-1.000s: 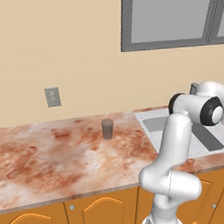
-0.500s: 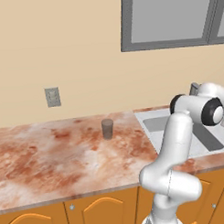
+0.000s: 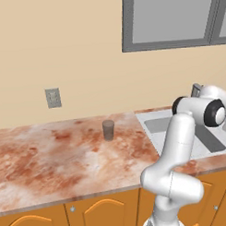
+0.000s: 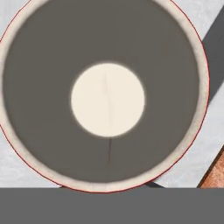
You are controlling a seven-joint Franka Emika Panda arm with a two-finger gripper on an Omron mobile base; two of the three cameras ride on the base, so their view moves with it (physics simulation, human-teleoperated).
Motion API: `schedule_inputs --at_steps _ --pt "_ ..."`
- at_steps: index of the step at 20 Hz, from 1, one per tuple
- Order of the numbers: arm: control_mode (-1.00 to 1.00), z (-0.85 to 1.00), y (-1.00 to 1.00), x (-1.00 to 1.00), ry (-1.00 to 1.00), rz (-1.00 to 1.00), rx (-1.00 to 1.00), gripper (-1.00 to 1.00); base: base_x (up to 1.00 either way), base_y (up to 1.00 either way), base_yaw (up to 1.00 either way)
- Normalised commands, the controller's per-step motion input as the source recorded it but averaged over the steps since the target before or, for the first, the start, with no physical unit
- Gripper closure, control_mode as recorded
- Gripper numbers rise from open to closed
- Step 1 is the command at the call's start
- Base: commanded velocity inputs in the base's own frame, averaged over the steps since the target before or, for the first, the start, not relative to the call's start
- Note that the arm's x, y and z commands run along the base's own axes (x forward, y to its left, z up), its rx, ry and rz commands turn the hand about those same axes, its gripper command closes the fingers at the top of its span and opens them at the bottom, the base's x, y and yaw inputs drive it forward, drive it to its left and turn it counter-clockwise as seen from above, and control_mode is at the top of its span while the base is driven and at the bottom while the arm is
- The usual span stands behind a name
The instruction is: Move any existing items from the left basin to the right basin for drying. Then move the glass cup from the counter to the left basin of the sink for washing.
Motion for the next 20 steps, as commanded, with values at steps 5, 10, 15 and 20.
schedule_inputs --at_steps 5,10,15,20 --pt "-1.00 -0.12 -0.10 0.11 0.00 -0.07 0.00 1.00 0.00 0.00 0.00" --pt "-1.00 -0.11 -0.12 0.09 0.00 -0.06 0.00 1.00 0.00 0.00 0.00" --pt "-1.00 -0.13 -0.12 0.08 0.00 -0.06 0.00 1.00 0.00 0.00 0.00" --pt "-1.00 -0.19 -0.07 0.11 0.00 -0.05 0.00 1.00 0.00 0.00 0.00"
